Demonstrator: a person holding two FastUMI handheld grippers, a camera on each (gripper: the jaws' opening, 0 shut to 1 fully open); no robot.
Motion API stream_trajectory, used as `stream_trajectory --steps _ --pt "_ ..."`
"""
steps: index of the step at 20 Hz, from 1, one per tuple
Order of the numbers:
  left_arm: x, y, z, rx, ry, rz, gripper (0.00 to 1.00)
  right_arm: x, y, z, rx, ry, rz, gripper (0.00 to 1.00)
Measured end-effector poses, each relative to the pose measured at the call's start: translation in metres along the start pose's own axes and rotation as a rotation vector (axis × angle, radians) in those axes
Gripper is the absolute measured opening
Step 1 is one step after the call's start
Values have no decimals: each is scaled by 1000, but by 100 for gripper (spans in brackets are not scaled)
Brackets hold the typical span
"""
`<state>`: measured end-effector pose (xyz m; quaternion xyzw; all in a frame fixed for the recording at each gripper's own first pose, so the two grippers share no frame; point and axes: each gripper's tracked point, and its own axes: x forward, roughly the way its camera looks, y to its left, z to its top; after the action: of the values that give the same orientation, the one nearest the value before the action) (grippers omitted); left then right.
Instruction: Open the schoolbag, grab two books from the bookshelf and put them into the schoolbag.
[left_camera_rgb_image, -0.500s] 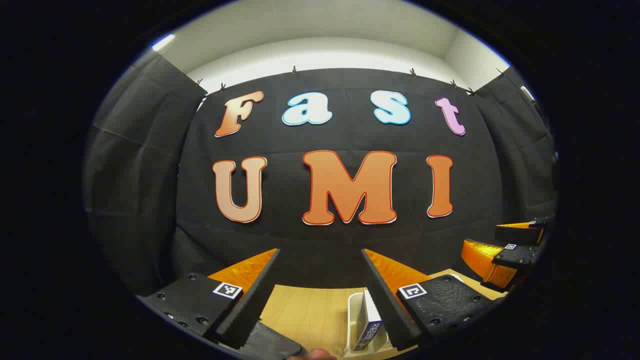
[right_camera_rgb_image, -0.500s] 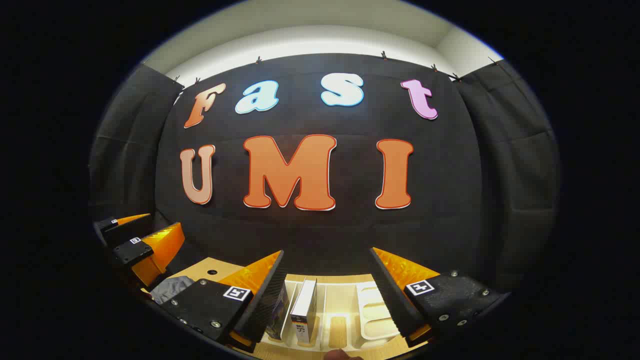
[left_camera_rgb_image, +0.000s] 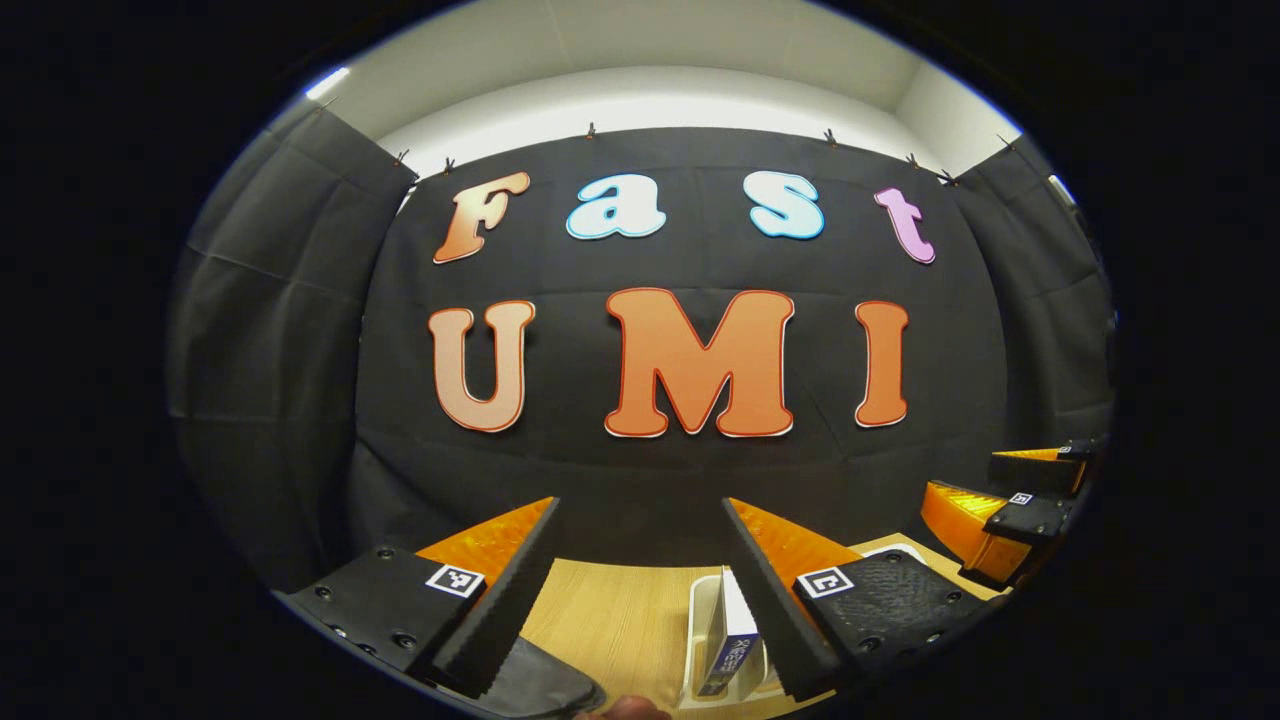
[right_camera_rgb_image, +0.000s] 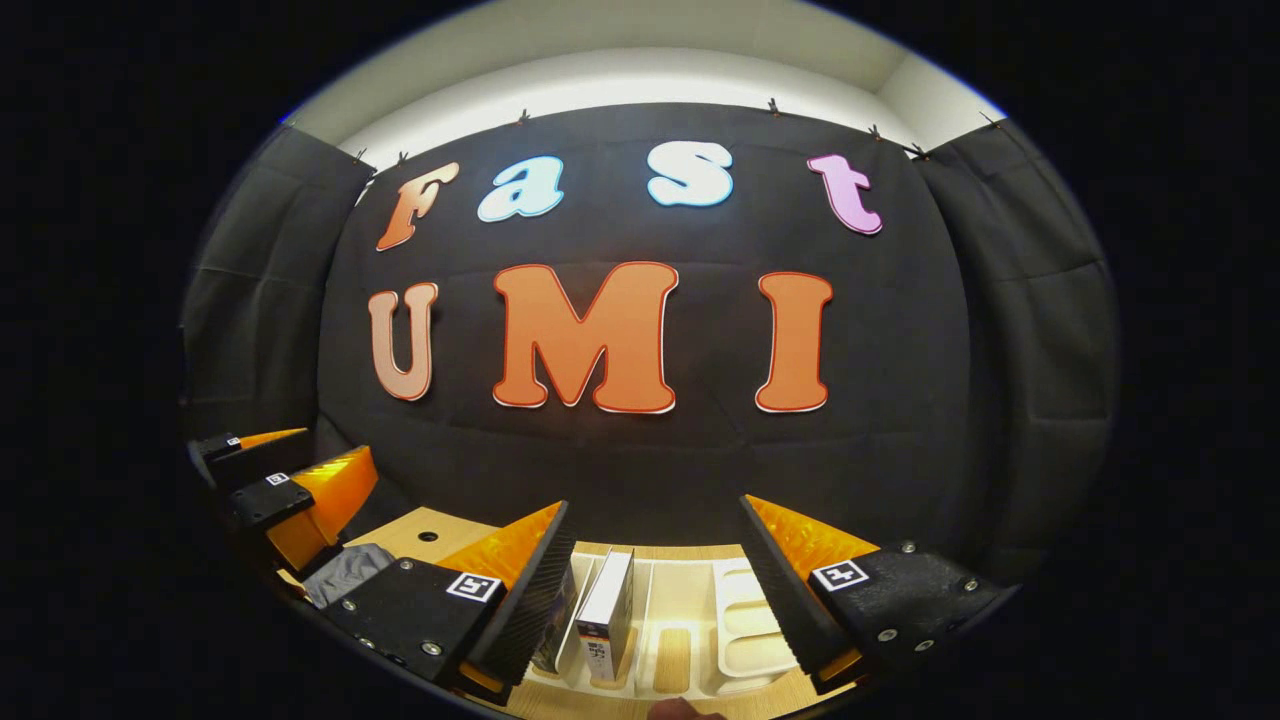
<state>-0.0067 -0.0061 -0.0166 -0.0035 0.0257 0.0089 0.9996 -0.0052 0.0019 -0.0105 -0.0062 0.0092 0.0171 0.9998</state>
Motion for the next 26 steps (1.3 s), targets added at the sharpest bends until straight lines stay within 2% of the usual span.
stream_trajectory --steps 15,20,26 --pt "-8 -2 -10 49 23 -2 98 -11 -11 -11 4 15 -19 97" --pt "-3 6 -37 114 64 13 98 -12 -20 -16 6 23 -22 97" --pt "-7 38 -96 293 157 81 97 -11 -35 -20 7 16 -6 97"
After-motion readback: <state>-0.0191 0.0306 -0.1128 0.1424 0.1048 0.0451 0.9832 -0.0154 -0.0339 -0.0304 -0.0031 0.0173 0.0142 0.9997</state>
